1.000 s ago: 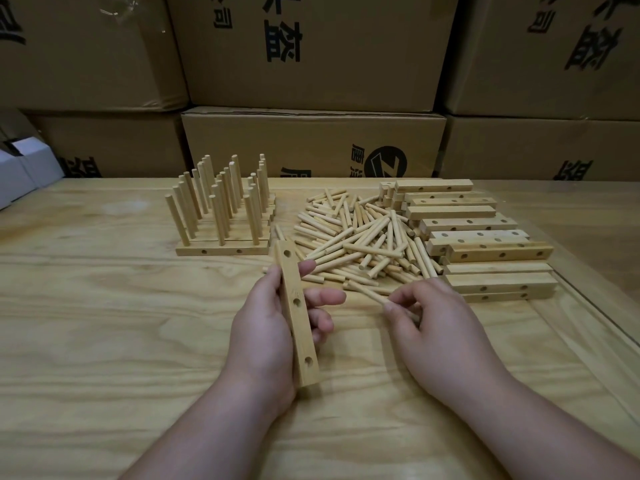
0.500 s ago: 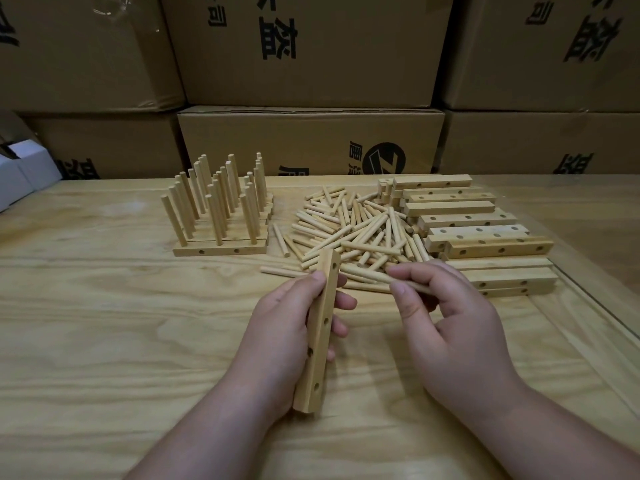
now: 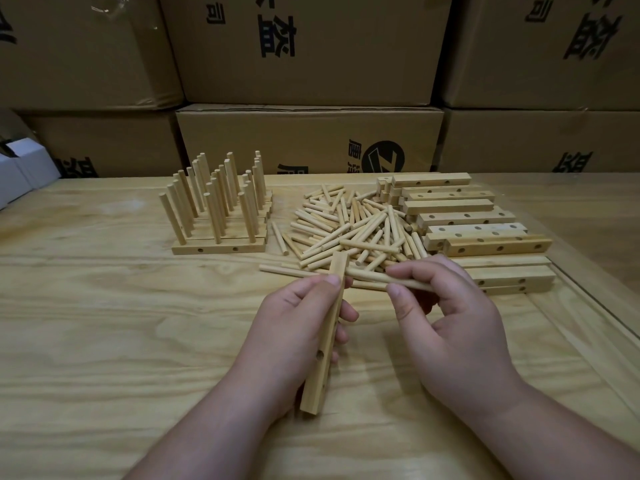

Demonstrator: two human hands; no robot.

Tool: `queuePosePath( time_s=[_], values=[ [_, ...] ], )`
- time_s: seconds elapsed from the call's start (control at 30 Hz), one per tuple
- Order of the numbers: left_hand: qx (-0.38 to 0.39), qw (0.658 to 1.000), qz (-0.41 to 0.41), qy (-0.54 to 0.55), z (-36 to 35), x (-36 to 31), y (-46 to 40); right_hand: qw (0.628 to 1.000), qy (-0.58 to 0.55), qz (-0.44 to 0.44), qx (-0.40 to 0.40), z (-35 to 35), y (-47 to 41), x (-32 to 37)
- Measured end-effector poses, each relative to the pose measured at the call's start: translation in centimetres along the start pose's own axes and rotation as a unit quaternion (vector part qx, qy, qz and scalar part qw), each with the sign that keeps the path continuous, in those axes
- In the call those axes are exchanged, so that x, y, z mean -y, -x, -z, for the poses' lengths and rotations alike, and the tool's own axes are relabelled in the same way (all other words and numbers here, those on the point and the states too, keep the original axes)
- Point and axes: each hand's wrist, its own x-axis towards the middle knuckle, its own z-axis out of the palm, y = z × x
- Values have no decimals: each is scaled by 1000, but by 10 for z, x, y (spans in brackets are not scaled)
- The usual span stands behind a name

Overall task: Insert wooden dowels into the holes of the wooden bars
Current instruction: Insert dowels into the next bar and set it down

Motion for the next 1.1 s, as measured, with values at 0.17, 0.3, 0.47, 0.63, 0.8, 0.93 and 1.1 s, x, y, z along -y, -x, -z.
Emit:
queuePosePath(
  time_s=[0.17, 0.3, 0.47, 0.63, 0.8, 0.93, 1.1],
  values=[
    [2, 1000, 8, 10, 0, -1, 0, 1000, -6, -28, 5, 0, 0, 0],
    [3, 1000, 11, 16, 1, -1, 1, 999, -2, -35, 4, 1, -1, 0],
    [3, 1000, 21, -1, 0, -1, 1, 998, 10, -61, 33, 2, -2, -2],
    [-16, 1000, -1, -24, -2, 2, 3, 998, -2, -51, 36, 1, -1, 1],
    [-35, 999, -25, -3, 0, 4, 1, 998, 5, -43, 51, 1, 0, 2],
    [-29, 999, -8, 16, 0, 2, 0, 997, 2, -54, 62, 2, 0, 1],
    [-42, 999, 11, -8, 0, 0, 0, 996, -5, -39, 77, 1, 2, 3]
  ],
)
